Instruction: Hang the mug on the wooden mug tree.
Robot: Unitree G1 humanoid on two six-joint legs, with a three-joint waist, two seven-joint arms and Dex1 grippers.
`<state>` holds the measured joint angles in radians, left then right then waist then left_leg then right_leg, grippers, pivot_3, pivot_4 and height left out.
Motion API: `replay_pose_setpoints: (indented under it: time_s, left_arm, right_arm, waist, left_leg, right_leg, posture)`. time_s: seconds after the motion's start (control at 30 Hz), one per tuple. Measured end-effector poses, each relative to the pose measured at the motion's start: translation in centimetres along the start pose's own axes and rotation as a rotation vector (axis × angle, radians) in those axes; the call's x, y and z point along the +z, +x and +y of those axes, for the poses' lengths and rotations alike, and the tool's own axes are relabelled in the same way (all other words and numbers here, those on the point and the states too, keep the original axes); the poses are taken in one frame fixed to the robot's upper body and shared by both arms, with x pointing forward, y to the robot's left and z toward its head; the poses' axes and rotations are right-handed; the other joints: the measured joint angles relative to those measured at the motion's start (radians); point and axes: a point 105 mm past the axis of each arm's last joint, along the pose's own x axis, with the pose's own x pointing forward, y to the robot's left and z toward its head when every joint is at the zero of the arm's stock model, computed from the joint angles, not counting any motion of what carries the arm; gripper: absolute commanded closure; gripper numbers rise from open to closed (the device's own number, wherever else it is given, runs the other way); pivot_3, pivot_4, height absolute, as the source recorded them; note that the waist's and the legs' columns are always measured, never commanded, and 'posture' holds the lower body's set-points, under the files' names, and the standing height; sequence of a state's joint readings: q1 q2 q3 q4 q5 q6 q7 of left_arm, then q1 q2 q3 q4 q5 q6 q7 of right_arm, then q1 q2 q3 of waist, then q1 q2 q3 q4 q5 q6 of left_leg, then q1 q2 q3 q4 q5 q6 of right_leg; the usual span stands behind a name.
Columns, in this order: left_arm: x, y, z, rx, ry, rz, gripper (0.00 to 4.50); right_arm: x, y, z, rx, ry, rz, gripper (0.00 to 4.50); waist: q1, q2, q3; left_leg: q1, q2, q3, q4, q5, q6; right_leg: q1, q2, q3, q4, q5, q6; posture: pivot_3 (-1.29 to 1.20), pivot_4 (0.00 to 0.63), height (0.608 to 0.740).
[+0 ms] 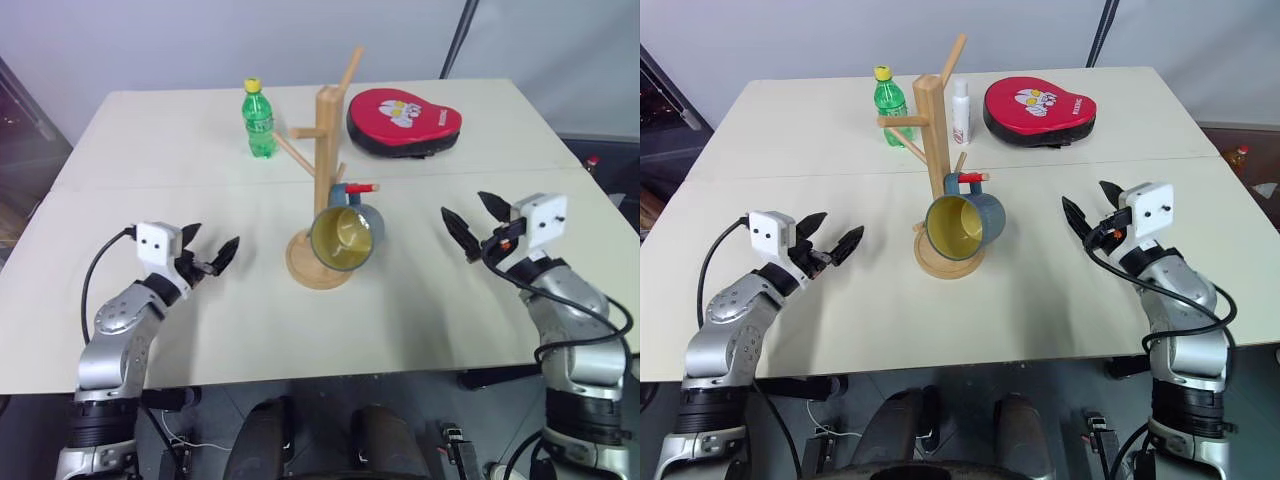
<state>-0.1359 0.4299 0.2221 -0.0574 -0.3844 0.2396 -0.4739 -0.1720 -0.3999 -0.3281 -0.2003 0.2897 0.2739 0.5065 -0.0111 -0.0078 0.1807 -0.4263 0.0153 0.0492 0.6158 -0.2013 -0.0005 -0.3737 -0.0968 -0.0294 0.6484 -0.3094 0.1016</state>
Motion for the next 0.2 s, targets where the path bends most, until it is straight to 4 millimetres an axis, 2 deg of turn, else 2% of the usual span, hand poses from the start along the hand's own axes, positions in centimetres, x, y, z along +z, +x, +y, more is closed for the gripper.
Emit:
replay_pose_setpoints:
  time_s: [0.13,0.2]
  left_arm:
    - [-1.3,-0.5,0.6,0.068,-0.010,0.017,0.00]
    - [-1.7,-0.6,0.8,0.086,-0.022,0.019,0.00]
  right_arm:
    - [-2.8,-0.9,-0.3,-0.056,0.053,0.045,0.93]
    - [-3.5,-1.1,-0.5,-0.068,0.062,0.056,0.93]
  waist:
    - [0.001,0.000,0.000]
    - [0.000,0.000,0.000]
  left_leg:
    - [0.000,0.000,0.000,0.000,0.000,0.000]
    - [0.000,0.000,0.000,0.000,0.000,0.000]
  right_leg:
    - [0.000,0.000,0.000,0.000,0.000,0.000]
    - [0.000,0.000,0.000,0.000,0.000,0.000]
  posture:
    - [0.00,0.150,0.740]
    - [0.00,0.150,0.740]
